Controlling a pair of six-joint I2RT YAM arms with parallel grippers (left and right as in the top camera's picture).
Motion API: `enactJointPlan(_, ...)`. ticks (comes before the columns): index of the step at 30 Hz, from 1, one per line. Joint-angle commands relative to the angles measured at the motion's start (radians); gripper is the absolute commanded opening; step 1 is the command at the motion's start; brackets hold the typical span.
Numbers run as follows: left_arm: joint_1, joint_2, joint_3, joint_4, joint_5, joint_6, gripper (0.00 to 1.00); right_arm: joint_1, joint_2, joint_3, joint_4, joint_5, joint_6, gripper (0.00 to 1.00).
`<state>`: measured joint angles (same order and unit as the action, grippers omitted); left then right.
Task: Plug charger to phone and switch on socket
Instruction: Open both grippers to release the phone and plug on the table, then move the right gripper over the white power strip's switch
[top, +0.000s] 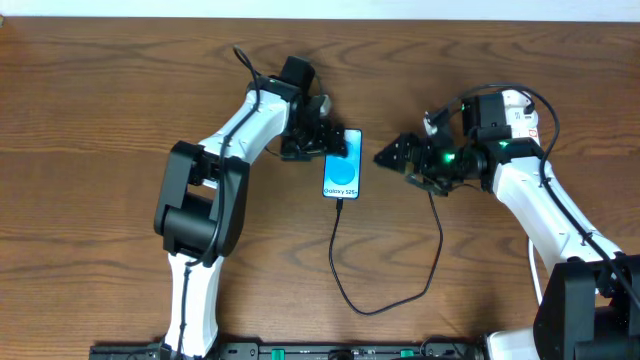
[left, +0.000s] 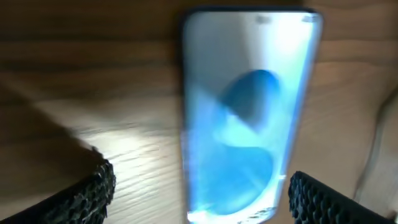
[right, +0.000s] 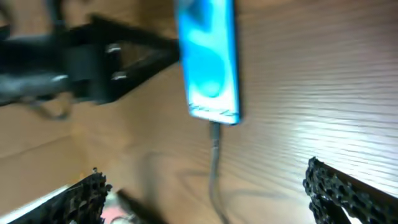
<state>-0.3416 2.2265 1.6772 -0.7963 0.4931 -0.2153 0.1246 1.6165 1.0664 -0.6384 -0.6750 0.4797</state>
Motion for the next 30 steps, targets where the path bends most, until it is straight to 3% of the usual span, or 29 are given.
enactJointPlan(1, 0.053, -0.043, -0.022, -0.039, -0.233, -0.027, 0.93, -0.009, -0.005, 0.012, -0.055, 0.212, -0.042, 0.99)
enactJointPlan(9, 0.122, -0.362, -0.022, -0.051, -0.464, -0.056, 0.93, -0.016, -0.005, 0.248, -0.411, 0.434, -0.142, 0.99)
enactJointPlan(17, 0.130, -0.425, -0.022, -0.052, -0.505, -0.056, 0.93, -0.097, 0.006, 0.541, -0.653, 0.670, -0.186, 0.99)
enactJointPlan(25, 0.130, -0.425, -0.022, -0.052, -0.505, -0.056, 0.93, -0.322, 0.020, 0.668, -0.690, 0.691, -0.257, 0.99)
enactJointPlan(30, 0.130, -0.425, -0.022, -0.052, -0.505, -0.056, 0.93, -0.399, 0.023, 0.670, -0.606, 0.694, -0.257, 0.99)
